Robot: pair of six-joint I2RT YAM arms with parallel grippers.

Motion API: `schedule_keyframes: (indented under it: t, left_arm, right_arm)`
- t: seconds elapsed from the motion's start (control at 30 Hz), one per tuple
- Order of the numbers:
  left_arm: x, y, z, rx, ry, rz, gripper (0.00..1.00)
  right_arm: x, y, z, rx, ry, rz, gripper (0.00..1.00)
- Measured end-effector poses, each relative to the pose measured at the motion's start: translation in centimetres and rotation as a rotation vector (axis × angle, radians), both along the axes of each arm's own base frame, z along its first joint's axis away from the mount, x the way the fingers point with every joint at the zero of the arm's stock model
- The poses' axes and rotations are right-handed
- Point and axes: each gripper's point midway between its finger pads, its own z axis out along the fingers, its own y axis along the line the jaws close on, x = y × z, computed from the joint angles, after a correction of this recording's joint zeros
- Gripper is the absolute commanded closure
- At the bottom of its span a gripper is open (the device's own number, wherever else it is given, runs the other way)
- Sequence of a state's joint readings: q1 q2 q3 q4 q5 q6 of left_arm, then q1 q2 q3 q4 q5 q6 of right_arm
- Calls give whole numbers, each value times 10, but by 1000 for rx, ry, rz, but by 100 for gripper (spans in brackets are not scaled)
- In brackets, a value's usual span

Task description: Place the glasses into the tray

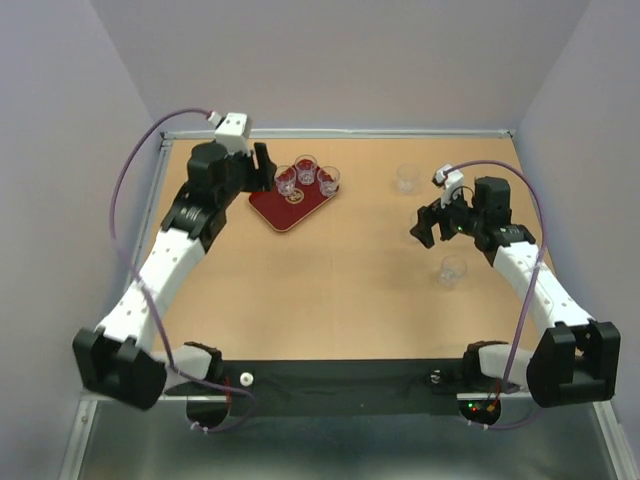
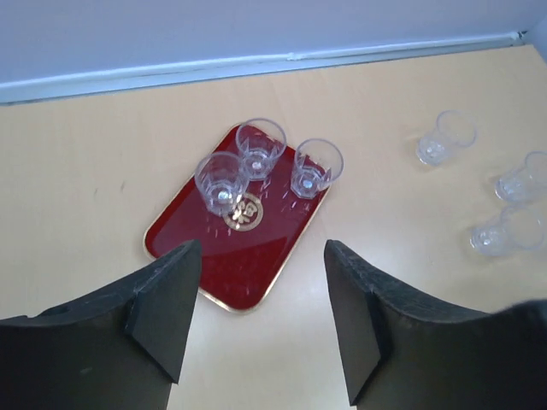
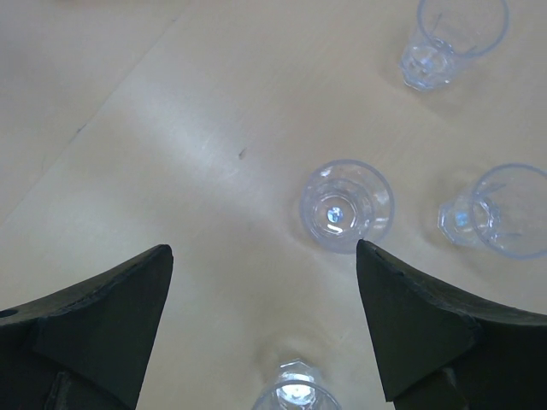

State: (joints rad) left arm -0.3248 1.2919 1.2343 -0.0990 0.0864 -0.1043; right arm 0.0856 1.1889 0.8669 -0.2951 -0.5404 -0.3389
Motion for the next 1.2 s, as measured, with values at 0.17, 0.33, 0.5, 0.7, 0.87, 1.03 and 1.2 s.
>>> schedule_keyframes:
  t: [0.17,0.33,0.5,0.7,0.87,1.03,1.2]
  left_arm:
    - [-58,39,-2,-8,-112,91,21]
    - [-88,67,-17,13,-163,180,19]
    - [-100,83,-17,25,-199,243,19]
    - [-103,85,-8,12,-231,247,19]
    - [-103,84,-9,12,-229,244,19]
    - [-103,84,-9,13,-230,243,19]
    - [-103,84,-8,14,-230,243,19]
  right_arm:
    - [11,-12,-13,-4,51,-91,9]
    - [26,-22,-37,-17,150,-190,14]
    - [39,-33,-54,-40,219,-293,28]
    - [58,-39,-58,-45,253,-360,43]
    - [65,-43,-68,-59,280,-393,50]
    - [64,-46,-81,-78,316,-409,62]
    - [68,-46,-92,-89,344,-411,75]
